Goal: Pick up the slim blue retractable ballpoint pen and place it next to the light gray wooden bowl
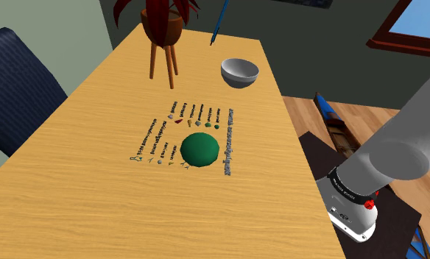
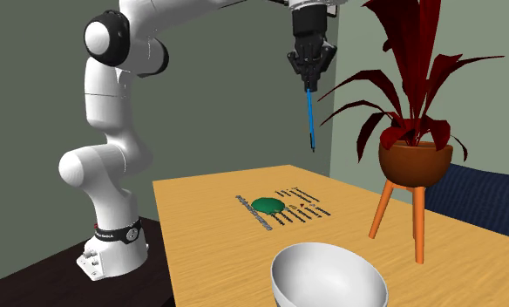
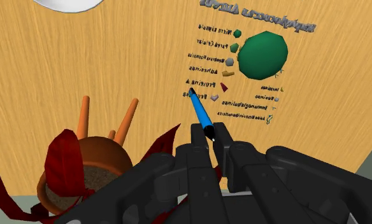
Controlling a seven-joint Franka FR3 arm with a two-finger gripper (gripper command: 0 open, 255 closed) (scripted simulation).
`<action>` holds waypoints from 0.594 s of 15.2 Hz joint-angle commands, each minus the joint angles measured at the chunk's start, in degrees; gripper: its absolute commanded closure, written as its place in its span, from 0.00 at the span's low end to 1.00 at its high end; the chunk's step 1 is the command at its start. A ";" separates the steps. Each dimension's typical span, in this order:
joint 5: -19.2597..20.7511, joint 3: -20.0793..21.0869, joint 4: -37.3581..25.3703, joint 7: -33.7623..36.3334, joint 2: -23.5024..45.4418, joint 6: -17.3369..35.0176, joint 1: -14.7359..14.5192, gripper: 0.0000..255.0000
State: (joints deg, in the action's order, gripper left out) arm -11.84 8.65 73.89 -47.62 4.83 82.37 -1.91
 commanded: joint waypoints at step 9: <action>-1.81 -6.18 19.98 -11.24 -18.27 -0.75 5.20 1.00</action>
State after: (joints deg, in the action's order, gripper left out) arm -13.65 3.11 92.00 -57.73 -11.76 81.72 2.89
